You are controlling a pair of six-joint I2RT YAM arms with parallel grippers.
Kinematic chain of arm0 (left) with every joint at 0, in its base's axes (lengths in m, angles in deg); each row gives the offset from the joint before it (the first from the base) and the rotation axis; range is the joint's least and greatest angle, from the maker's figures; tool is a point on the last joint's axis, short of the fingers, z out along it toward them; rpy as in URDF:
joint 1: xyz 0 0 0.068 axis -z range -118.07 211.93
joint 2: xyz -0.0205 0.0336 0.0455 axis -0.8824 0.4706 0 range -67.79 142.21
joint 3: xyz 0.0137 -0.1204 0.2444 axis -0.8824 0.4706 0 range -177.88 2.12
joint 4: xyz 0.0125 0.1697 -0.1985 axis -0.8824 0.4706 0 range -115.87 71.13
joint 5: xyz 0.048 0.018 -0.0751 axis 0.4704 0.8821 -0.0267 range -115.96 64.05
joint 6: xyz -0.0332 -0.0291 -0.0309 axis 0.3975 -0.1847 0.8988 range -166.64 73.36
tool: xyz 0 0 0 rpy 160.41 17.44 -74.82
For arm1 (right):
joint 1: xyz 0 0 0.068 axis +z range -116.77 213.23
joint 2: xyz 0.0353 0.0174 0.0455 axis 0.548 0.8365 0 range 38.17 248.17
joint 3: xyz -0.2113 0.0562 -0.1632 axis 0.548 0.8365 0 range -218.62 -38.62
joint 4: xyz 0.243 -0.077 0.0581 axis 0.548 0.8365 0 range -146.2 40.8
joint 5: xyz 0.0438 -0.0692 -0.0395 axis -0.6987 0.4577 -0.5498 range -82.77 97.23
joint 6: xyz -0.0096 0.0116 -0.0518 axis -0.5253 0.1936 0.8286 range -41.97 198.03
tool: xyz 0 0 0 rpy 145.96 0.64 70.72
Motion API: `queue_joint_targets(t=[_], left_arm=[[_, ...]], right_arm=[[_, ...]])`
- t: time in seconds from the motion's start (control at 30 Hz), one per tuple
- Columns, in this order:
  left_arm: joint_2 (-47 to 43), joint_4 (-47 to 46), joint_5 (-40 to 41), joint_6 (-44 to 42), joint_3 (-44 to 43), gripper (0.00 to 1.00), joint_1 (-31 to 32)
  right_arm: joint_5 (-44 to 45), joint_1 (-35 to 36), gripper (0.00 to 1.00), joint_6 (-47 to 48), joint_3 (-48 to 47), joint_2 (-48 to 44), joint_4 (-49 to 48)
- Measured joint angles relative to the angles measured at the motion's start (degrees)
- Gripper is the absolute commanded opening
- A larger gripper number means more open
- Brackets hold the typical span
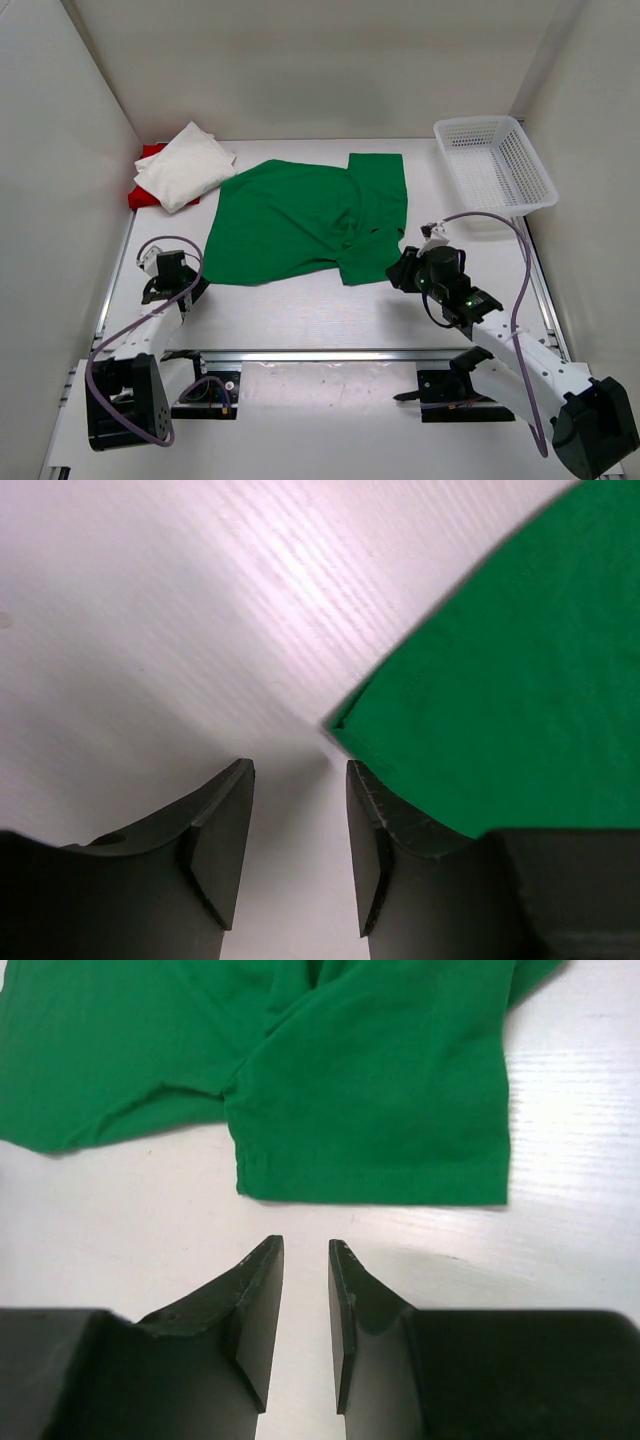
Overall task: Fold and stack the t-shirts
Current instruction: Flatten out the tshirt
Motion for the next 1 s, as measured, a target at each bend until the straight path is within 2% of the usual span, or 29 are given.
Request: queue_joint_targets(t=[0.23,0.33,0.47,0.63,1.0], left_arm=[[5.4,-6.7,-1.5,3.0,-0.7,0.48,1.2],[7.5,-9.5,-2.0,4.3,-0.8,0.39,1.5],[8.5,-11.5,-3.2,5.2,-0.3,0.19,1.3],[9.7,-13.7,-4.9,5.4,0.0,0.01,1.3],[9.7,-15.9,-5.0,4.7,0.0,0.0,4.6]], right_arm=[[-0.1,-0.6,0.27,-2.2,2.8,-2.4,0.0],[0.1,-2.4,0.34,-3.3,3.9,-3.3,0.0],[-0.2,-8.0,0.48,-5.2,6.7,-4.0,0.1],[-0.7,-15.8,0.48,-6.4,10.0,-1.8,0.2],[0.4,-13.9,0.42,-6.8,3.9,18.3,-9.3]])
